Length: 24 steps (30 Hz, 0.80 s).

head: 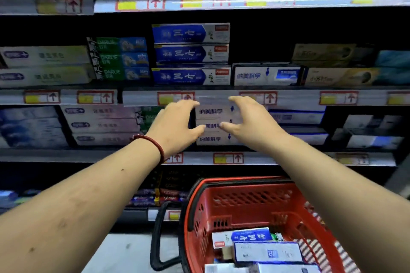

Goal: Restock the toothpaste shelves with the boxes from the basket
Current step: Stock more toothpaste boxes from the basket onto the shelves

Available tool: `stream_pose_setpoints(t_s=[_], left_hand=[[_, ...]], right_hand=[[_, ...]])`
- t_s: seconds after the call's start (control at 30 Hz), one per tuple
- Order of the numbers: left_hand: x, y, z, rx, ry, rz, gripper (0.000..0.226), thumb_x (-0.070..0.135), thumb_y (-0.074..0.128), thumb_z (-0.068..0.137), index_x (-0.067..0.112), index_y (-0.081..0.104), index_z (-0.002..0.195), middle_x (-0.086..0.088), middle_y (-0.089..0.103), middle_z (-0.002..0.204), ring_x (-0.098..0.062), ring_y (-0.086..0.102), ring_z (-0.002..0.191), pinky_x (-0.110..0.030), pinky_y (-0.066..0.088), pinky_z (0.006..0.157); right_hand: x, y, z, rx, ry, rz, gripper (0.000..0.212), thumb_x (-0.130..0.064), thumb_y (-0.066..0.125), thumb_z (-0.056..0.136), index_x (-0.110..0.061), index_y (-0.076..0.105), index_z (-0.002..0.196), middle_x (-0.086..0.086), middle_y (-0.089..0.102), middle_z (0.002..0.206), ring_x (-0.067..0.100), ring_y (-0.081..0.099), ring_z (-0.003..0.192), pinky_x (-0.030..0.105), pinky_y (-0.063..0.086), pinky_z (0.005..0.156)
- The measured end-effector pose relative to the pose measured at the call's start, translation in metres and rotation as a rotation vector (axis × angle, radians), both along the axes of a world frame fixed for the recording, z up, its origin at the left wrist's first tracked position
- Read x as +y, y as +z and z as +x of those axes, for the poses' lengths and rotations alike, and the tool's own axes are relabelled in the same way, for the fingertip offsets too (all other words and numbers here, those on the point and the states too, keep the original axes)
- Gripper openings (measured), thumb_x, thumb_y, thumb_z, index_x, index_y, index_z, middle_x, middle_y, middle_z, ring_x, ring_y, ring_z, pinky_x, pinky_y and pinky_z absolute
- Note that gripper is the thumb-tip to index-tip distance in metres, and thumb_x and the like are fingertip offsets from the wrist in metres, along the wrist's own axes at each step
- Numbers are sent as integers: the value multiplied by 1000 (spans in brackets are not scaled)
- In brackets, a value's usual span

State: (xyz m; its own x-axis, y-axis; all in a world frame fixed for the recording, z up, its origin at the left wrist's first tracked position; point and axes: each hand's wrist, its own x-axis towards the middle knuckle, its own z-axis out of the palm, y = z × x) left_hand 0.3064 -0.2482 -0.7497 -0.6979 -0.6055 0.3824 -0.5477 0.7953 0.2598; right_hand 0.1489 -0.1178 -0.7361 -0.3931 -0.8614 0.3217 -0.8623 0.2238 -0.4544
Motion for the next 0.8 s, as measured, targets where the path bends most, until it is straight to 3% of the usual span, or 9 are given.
stream_pose_setpoints(t_s=[0.3, 0.57, 0.8], left_hand=[[49, -98, -25, -195, -47, 129, 68, 52, 64, 92, 23, 43, 150, -1, 51, 148, -26, 46, 136, -45, 40, 111], [65, -189, -61, -411, -136, 184, 67, 53, 64, 88, 23, 48, 145, -3, 56, 144, -28, 52, 132, -44, 42, 109], [65, -271, -88, -592, -128, 345, 67, 49, 64, 90, 21, 44, 147, -6, 54, 145, -31, 50, 133, -44, 42, 109]], right_hand=[[52, -97, -26, -61, -59, 216, 76, -42, 70, 92, -20, 33, 154, 8, 39, 153, 28, 40, 140, 38, 36, 111], [66, -189, -49, -180, -85, 420, 84, -36, 82, 81, -15, 40, 151, 10, 47, 147, 26, 46, 136, 29, 34, 111], [77, -272, -82, -292, -177, 653, 78, -37, 81, 82, -15, 44, 148, 14, 48, 146, 30, 49, 133, 32, 41, 107]])
